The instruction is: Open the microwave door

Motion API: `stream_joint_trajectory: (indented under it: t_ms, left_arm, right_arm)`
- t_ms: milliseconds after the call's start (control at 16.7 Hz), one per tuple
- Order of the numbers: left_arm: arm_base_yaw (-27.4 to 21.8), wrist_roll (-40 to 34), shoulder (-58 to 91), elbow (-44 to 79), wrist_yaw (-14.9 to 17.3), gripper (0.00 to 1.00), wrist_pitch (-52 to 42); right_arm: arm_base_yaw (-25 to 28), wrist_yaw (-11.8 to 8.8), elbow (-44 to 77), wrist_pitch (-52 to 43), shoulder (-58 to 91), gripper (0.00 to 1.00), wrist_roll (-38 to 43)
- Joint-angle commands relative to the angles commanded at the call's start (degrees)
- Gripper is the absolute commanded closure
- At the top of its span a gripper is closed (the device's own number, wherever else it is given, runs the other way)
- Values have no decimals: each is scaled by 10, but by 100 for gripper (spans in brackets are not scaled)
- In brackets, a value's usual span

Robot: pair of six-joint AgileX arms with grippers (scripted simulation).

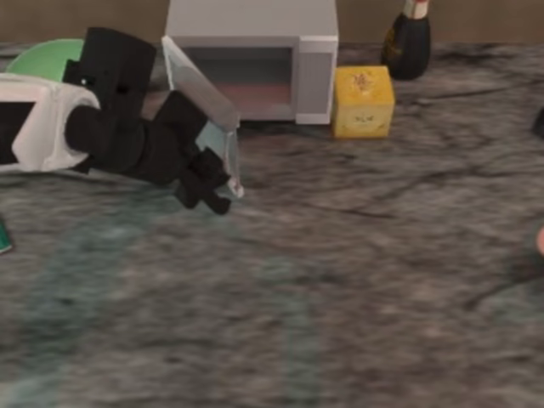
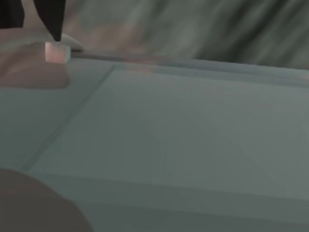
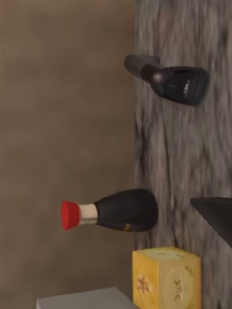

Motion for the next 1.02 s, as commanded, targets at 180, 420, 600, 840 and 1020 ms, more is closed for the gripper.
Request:
stream_joint_trajectory:
  t_ms: [180, 420, 600, 840, 1020]
  left_arm:
    - [0, 0, 0, 0, 0, 100, 0]
    - [0, 0, 0, 0, 0, 100, 0]
    - [-4, -2, 0, -3, 4, 100, 0]
    - [5, 16, 0, -1, 13, 100, -8]
    - [14, 35, -2, 1, 23, 100, -15]
  right_arm:
    - [0, 0, 0, 0, 0, 0, 0]
    - [0, 0, 0, 0, 0, 0, 0]
    - [0, 0, 0, 0, 0, 0, 0]
    - [0, 0, 0, 0, 0, 0, 0]
    - [0, 0, 0, 0, 0, 0, 0]
